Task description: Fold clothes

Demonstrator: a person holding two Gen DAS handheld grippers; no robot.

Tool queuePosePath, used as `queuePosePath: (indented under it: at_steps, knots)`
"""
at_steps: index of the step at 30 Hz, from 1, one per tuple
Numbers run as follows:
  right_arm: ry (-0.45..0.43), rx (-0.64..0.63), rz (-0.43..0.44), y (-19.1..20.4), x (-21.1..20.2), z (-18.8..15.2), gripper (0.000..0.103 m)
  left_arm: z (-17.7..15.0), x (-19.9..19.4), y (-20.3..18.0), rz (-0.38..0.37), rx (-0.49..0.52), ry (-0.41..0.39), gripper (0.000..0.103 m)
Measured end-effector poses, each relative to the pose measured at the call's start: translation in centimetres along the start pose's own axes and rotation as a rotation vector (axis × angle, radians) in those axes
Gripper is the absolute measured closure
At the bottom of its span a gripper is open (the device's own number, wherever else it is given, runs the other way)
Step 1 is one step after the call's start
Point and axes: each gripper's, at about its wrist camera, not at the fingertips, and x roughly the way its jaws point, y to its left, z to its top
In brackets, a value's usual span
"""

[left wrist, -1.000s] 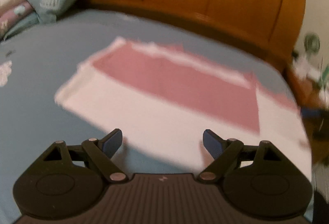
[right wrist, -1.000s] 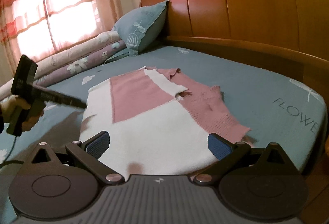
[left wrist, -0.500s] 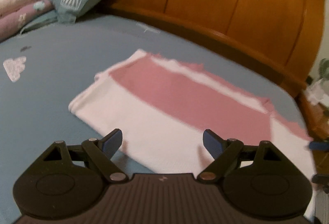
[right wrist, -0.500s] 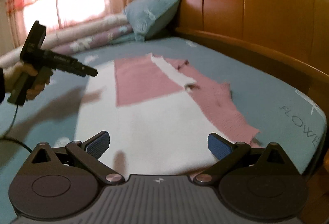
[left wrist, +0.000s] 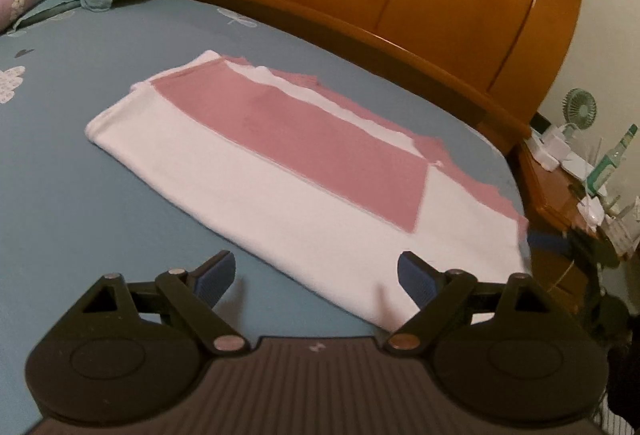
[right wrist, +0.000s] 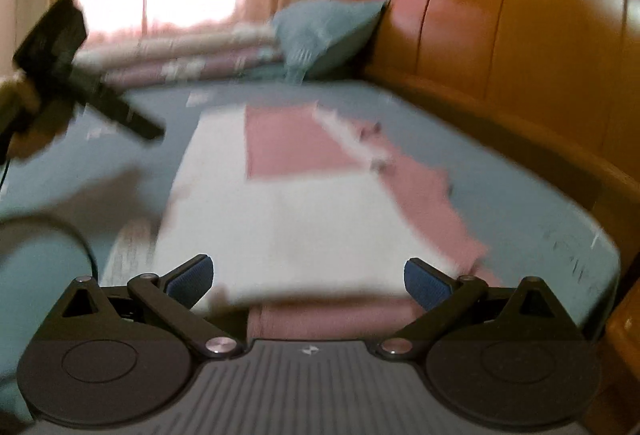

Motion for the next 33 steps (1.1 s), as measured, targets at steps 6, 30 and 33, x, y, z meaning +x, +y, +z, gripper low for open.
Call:
queuePosePath:
  at_steps: [6,30,33]
  knots:
    - [0.142,-0.095,0.045,2.3,2.8,1.1,0.0,1.3,-0.1,-3.2,-0.014,0.015,0.074,0.015]
    - [0.265,-0.019,-0.021,3.5,2.4,1.5,0.0,-3.9,-9.5,-7.8,0.251,0.07,0.032,0.015]
    - [0.239,0.039,0.026,4.0,0.8,2.9,0.0,-6.0,-11.1,-9.0,0.425,0.117,0.007,0.015]
